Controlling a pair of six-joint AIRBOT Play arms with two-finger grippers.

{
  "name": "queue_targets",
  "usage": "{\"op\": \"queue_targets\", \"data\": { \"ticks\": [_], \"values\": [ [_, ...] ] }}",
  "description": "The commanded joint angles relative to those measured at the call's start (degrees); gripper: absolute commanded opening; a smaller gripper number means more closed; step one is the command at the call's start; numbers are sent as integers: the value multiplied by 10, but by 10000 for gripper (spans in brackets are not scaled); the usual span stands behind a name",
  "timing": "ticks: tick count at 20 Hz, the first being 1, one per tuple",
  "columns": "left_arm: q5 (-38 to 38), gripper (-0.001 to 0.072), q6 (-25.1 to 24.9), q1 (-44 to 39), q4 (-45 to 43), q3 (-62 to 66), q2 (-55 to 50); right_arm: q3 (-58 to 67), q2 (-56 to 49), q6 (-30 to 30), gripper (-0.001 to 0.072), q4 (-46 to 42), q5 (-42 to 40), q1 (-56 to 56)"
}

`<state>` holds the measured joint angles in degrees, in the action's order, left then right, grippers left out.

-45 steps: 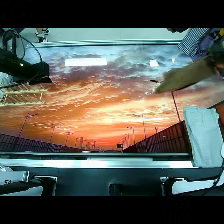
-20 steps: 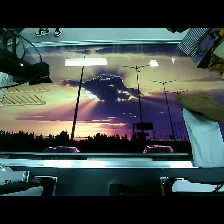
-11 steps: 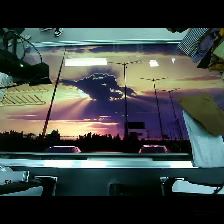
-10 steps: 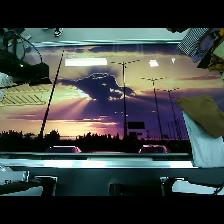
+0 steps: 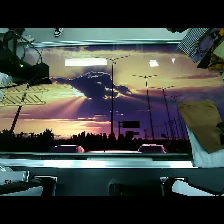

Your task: Fold the clothes and pants, and hang the long-sleeved shirts on hangers.

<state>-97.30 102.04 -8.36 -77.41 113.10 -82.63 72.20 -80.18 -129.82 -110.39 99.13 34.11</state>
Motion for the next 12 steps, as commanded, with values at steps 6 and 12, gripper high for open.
{"op": "queue_targets", "data": {
  "ticks": [6,12],
  "values": [
    [0,17,0,1,0,0,0,-73,30,0,31,-49,-21,0],
    [0,17,0,1,0,0,0,-82,42,9,411,-48,-41,0]
  ]
}}
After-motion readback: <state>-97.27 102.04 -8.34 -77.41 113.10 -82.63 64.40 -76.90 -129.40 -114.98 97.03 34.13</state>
